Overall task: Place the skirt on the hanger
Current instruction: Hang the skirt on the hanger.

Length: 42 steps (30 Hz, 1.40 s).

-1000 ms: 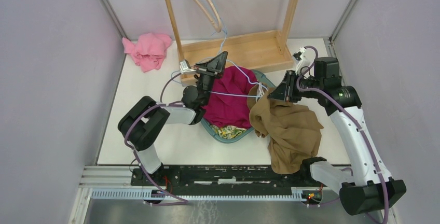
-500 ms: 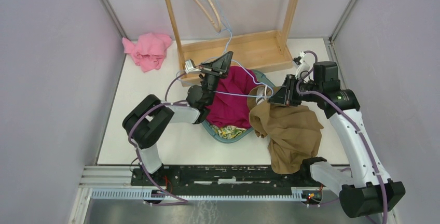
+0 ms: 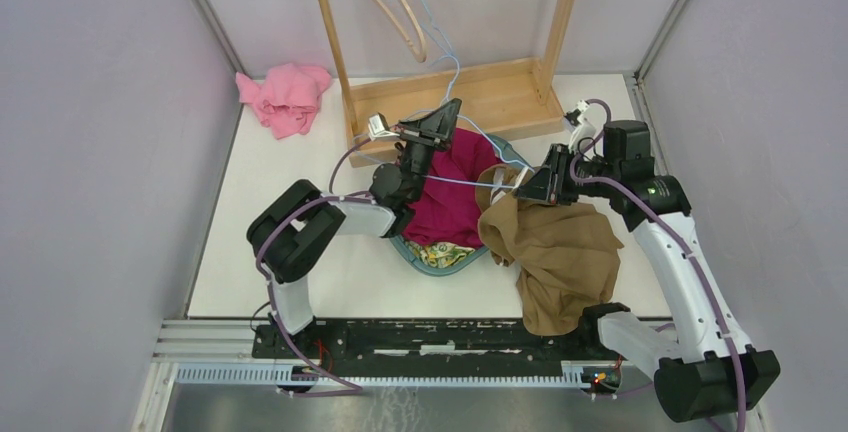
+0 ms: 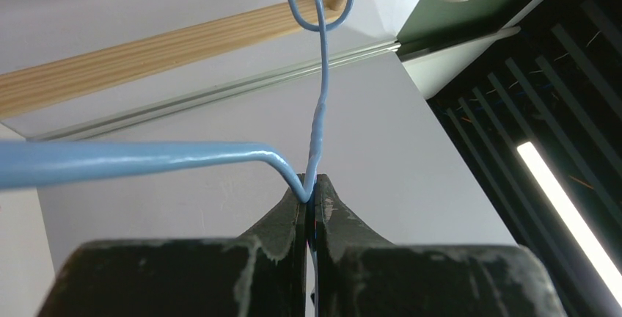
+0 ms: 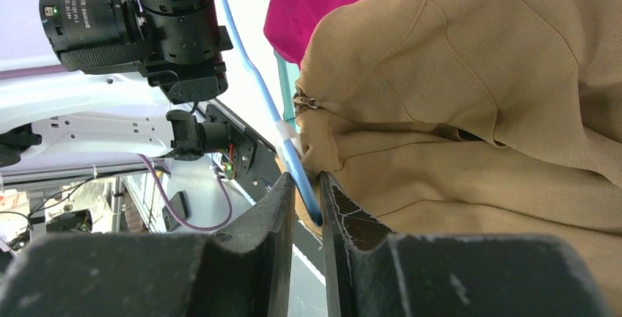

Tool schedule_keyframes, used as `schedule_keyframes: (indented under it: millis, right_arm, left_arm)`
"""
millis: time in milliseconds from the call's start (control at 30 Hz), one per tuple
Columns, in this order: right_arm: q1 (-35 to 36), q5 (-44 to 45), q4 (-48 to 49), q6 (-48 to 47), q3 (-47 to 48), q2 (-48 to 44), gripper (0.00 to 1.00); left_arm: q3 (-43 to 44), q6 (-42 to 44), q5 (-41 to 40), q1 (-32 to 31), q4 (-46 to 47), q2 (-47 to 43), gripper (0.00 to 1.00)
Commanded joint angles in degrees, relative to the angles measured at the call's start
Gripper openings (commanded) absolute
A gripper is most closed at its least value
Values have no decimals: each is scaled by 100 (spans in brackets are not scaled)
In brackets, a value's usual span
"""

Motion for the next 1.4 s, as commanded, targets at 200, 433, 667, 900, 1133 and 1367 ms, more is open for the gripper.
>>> schedule_keyframes:
  millis: [200,433,667,900,1133,1367]
  right_arm:
    - [-25,465,-308,-247,420,-434,32]
    - [-25,1096,-663,-497,652,-607,27]
    - [-26,1165,-594,-494,624,-568,24]
    - [-26,1139,-467,-459,667,-485,24]
    - [-25,983,-410,-450,721,-353,24]
    - [-31,876,-334,-424,795,-259,28]
  left_arm:
    - [235,34,227,-135,1158,53,9]
    - [293,58,431,-221,1159,123,9]
    - [320,71,540,-330,1155,173,9]
    - [348,73,713,-403,1158,241,9]
    - [433,3,874,-442,1158,354,10]
    - [601,-34,1003,-535,1159,521,10]
